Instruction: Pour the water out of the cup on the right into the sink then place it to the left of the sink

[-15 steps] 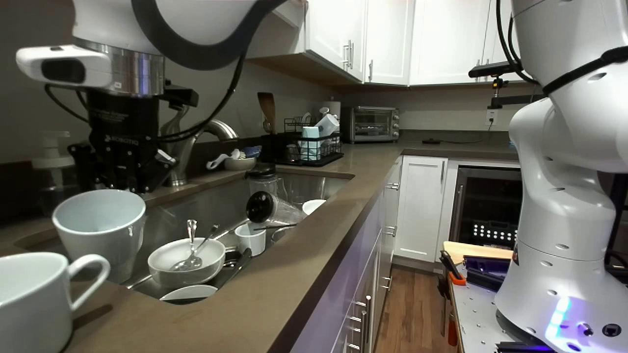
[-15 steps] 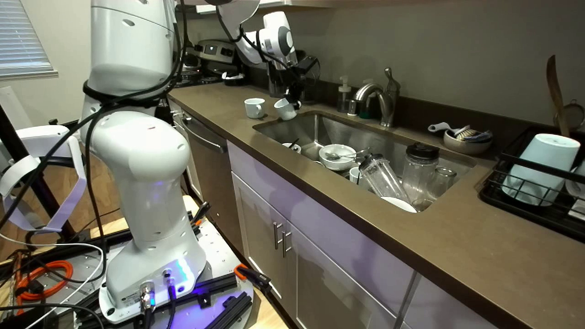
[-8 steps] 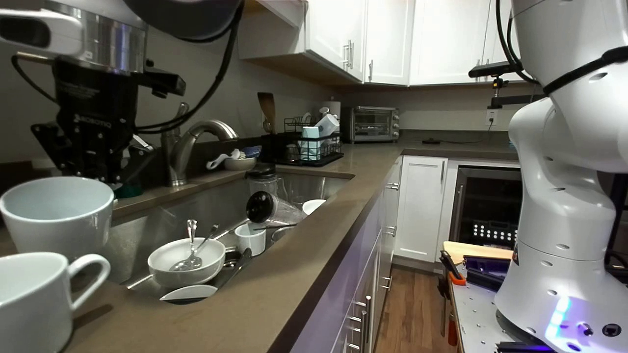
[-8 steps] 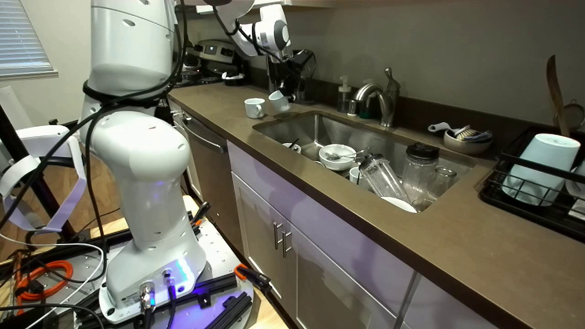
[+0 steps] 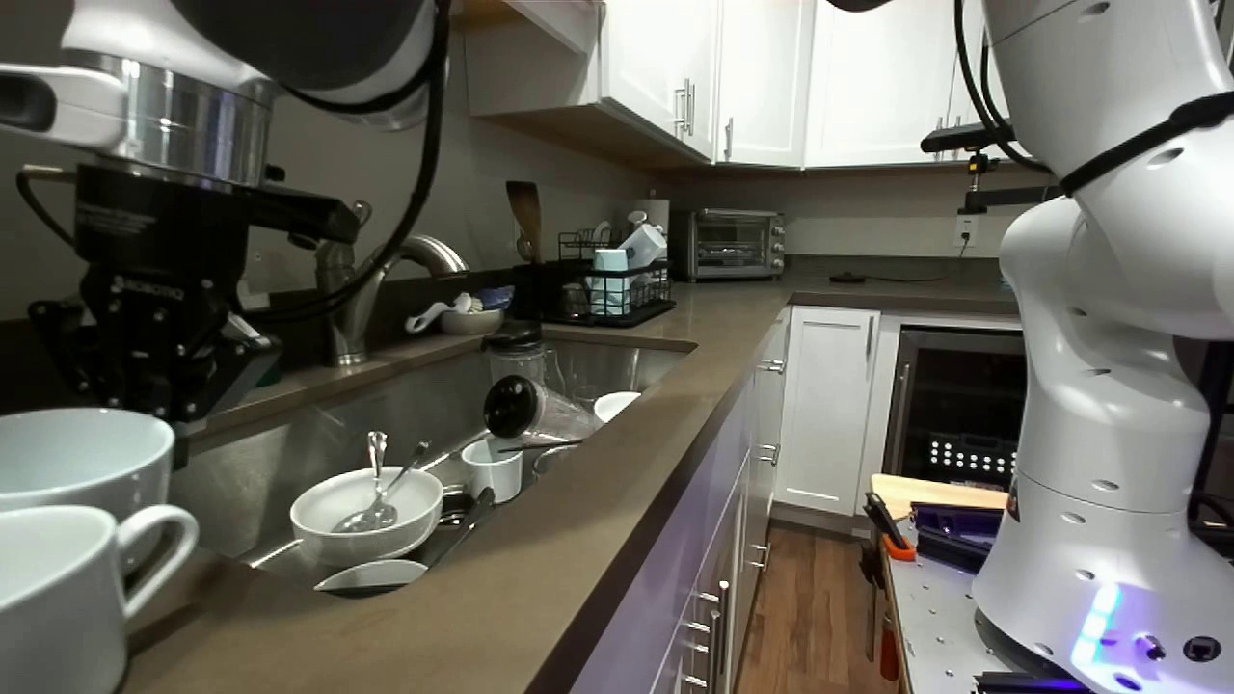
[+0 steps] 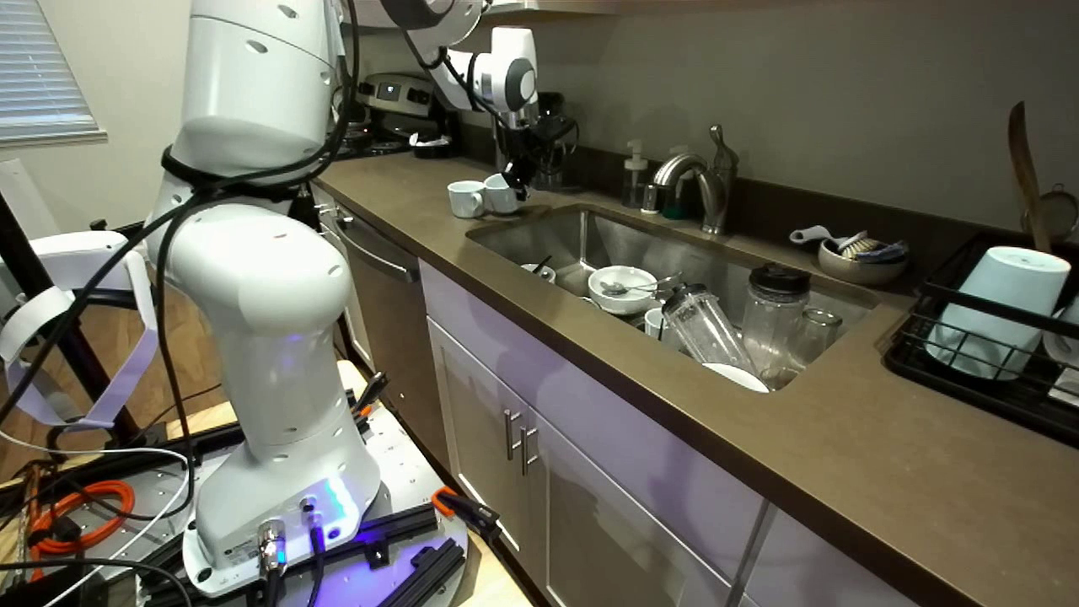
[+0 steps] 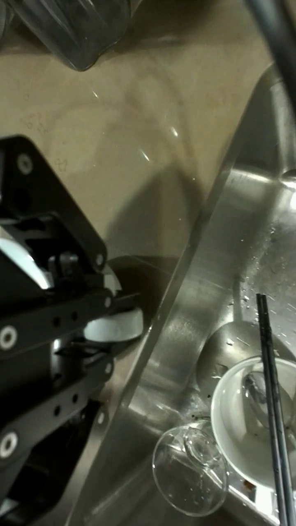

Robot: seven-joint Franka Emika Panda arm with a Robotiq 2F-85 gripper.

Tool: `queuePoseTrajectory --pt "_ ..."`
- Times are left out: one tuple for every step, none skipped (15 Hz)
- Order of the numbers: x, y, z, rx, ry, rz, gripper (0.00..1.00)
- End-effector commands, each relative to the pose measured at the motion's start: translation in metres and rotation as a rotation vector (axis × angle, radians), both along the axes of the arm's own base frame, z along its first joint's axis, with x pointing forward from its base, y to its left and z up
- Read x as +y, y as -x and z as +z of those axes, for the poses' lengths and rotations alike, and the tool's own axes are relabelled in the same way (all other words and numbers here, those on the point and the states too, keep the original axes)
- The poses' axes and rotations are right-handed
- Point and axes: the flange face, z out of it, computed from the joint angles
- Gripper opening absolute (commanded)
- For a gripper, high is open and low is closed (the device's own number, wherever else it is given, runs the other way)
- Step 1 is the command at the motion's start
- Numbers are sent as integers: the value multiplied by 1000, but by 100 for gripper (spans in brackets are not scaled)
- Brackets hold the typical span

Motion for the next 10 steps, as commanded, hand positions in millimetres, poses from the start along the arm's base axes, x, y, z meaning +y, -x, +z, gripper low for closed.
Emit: queuePoseTrajectory --pt "11 -12 8 24 -63 -7 5" --pt "13 -15 8 31 -70 -10 5" --pt "15 -17 8 35 -64 -15 5" --pt "16 -19 6 38 -51 -17 5" --pt "17 -21 5 45 -34 -20 5" --pt "18 -22 4 53 -21 -21 5" --pt "19 -23 2 63 3 -23 5" --pt "19 -25 1 73 20 -21 5" --pt "20 -25 0 85 36 -21 5" --pt "22 -26 -1 94 52 -20 5"
